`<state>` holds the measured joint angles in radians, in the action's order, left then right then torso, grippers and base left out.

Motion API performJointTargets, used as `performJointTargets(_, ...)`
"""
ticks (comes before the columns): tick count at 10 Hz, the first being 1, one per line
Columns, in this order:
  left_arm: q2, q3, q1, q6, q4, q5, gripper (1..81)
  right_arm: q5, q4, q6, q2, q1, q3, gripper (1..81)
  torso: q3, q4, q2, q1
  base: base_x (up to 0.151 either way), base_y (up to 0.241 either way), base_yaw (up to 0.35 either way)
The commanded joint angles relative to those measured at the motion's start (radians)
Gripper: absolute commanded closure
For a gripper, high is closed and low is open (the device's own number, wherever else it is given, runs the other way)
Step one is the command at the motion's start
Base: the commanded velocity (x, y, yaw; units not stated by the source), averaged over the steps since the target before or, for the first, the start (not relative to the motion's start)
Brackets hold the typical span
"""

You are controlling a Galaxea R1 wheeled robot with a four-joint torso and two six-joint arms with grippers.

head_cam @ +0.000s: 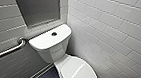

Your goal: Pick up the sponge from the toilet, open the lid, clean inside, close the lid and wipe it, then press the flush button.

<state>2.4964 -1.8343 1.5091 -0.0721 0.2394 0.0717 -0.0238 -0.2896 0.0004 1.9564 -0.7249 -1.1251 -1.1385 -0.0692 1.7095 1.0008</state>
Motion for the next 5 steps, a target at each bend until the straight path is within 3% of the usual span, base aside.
performJointTargets(1,-0.013,0.015,0.018,0.009,0.012,-0.073,1.0,-0.237,-0.098,0.001,-0.006,0.242,-0.076,81.1,0.0,0.0,-0.002,0.0,0.0,0.0,0.0)
performJointTargets(3,0.001,-0.005,0.018,0.008,0.009,-0.073,1.0,-0.292,-0.115,0.018,0.073,0.314,-0.169,81.1,0.0,0.0,0.014,0.009,0.0,0.0,0.0)
performJointTargets(5,0.01,-0.016,0.018,0.008,0.005,-0.073,1.0,-0.303,-0.114,0.039,0.161,0.354,-0.264,81.1,-0.059,0.0,0.013,0.008,0.0,0.0,0.0)
